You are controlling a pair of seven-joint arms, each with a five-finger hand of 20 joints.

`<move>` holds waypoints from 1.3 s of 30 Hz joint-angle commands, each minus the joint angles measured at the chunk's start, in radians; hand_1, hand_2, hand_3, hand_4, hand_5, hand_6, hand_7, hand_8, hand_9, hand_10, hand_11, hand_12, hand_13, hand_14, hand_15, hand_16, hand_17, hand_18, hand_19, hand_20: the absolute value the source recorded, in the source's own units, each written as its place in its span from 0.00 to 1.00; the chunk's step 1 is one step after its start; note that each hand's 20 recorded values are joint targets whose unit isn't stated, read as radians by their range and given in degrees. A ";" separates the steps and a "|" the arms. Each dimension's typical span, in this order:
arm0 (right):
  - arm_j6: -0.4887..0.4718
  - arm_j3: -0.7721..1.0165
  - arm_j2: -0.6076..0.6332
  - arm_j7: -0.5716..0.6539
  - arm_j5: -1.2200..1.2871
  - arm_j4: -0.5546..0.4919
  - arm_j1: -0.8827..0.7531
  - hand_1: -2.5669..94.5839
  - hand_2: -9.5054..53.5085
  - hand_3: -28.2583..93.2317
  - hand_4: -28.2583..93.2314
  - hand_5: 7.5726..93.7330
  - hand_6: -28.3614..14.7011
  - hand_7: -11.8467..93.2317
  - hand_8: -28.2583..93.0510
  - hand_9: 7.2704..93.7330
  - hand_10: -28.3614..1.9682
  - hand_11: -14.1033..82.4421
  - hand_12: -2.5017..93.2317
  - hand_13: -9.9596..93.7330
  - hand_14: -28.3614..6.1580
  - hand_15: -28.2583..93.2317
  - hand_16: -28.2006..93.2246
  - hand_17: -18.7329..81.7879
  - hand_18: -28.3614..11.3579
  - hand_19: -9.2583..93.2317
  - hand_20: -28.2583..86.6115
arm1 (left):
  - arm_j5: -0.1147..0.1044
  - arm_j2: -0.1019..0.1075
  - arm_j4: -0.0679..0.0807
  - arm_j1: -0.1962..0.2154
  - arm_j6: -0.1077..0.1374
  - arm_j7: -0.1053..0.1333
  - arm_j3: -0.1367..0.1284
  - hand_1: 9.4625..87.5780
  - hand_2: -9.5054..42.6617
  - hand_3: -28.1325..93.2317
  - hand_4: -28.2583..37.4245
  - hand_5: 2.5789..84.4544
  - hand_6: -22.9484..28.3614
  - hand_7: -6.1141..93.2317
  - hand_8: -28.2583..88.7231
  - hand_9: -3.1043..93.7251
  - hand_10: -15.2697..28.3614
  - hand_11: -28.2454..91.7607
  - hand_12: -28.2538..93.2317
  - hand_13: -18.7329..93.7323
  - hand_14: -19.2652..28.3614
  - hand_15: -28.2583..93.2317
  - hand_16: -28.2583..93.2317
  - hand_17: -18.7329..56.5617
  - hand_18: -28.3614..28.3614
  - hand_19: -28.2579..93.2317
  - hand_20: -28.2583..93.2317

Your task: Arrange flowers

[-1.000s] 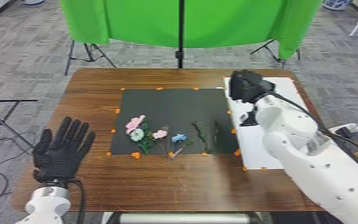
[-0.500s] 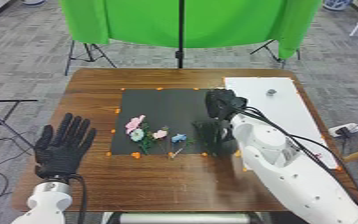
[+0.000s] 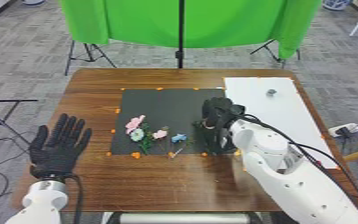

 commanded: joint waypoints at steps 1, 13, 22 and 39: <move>0.006 0.045 0.018 0.040 0.035 -0.037 -0.018 0.52 0.00 0.89 0.00 0.63 0.62 0.28 0.12 0.61 0.49 0.28 0.17 0.69 0.48 0.71 0.46 0.49 0.14 0.93 0.59 | -0.006 -0.003 -0.010 0.023 0.006 0.009 -0.003 0.25 0.48 0.86 0.00 0.55 0.64 0.18 0.16 0.44 0.70 0.40 0.31 0.41 0.73 0.52 0.17 0.15 0.74 0.53 0.33; 0.223 0.164 0.042 0.123 0.032 0.024 0.041 0.39 0.00 0.89 0.00 0.51 0.55 0.23 0.13 0.51 0.40 0.25 0.17 0.61 0.39 0.68 0.36 0.47 0.12 0.91 0.57 | -0.011 -0.006 -0.006 0.021 0.002 0.022 0.007 0.25 0.48 0.86 0.00 0.55 0.64 0.18 0.16 0.45 0.70 0.41 0.31 0.42 0.73 0.53 0.17 0.15 0.74 0.53 0.33; 0.050 0.194 0.038 0.163 -0.057 0.308 0.153 0.41 0.00 0.93 0.00 0.43 0.58 0.26 0.12 0.35 0.46 0.23 0.14 0.42 0.37 0.43 0.33 0.38 0.17 0.76 0.47 | -0.007 -0.006 -0.001 0.014 -0.001 0.017 0.019 0.25 0.48 0.86 0.00 0.55 0.64 0.18 0.16 0.44 0.70 0.40 0.31 0.42 0.73 0.53 0.17 0.15 0.74 0.53 0.33; 0.033 0.259 -0.041 0.019 -0.079 0.463 0.107 0.54 0.00 0.90 0.00 0.62 0.71 0.33 0.09 0.66 0.62 0.30 0.16 0.68 0.59 0.49 0.37 0.44 0.23 0.82 0.49 | -0.003 -0.011 0.009 0.004 -0.017 0.004 0.040 0.26 0.47 0.86 0.00 0.54 0.64 0.18 0.16 0.44 0.70 0.41 0.31 0.42 0.73 0.53 0.17 0.15 0.74 0.53 0.33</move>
